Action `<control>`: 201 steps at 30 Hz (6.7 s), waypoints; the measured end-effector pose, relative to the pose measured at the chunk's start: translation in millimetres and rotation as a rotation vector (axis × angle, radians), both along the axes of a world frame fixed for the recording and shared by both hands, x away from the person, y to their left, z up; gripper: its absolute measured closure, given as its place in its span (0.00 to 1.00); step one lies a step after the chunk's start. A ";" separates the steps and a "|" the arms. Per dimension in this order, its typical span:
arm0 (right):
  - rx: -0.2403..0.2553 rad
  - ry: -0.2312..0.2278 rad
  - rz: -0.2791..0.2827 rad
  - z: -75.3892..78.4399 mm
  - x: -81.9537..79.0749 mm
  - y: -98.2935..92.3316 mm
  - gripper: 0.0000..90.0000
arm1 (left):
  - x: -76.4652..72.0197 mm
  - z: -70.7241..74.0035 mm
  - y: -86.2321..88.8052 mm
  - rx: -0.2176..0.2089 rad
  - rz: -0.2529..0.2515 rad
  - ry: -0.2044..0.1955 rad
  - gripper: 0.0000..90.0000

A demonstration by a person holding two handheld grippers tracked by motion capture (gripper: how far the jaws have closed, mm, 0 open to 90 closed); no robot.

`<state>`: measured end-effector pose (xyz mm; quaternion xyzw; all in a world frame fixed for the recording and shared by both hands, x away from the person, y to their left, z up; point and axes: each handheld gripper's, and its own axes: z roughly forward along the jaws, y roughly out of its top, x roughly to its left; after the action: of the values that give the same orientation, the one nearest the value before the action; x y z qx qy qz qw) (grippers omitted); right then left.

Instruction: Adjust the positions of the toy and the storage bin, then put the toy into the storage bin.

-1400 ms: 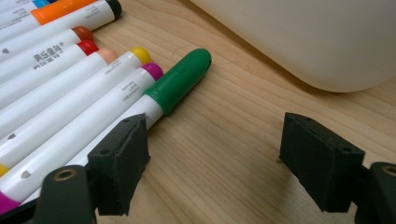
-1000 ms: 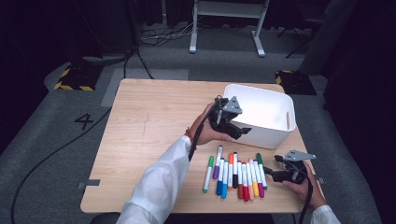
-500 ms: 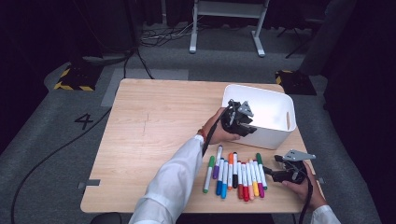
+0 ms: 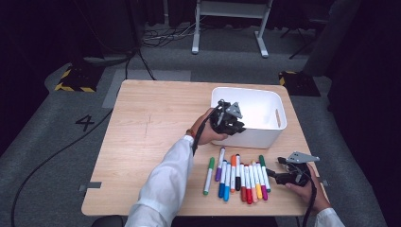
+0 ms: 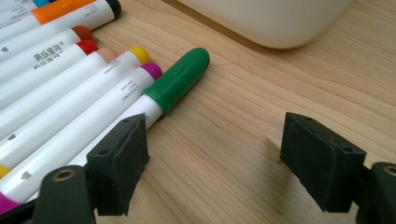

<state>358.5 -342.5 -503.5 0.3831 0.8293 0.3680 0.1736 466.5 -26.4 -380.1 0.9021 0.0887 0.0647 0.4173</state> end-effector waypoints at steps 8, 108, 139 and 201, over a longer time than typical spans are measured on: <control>-0.001 -0.002 -0.001 0.0 0.1 0.2 0.26 | -18.3 -2.2 37.6 -0.013 0.021 -0.027 0.86; -0.029 0.012 0.053 7.9 -5.9 28.4 0.83 | -122.0 -122.9 164.7 0.084 0.450 0.113 0.17; 0.042 0.023 0.049 10.1 2.5 13.6 0.83 | -120.1 -123.1 170.9 0.088 0.422 0.111 0.16; 0.198 -0.276 0.192 159.7 42.2 16.6 0.83 | -120.1 -123.2 170.6 0.088 0.432 0.114 0.15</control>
<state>400.7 -325.9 -343.7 0.2634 0.7902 0.5114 0.2114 346.4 144.2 -503.3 0.8818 0.3002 0.1052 0.3482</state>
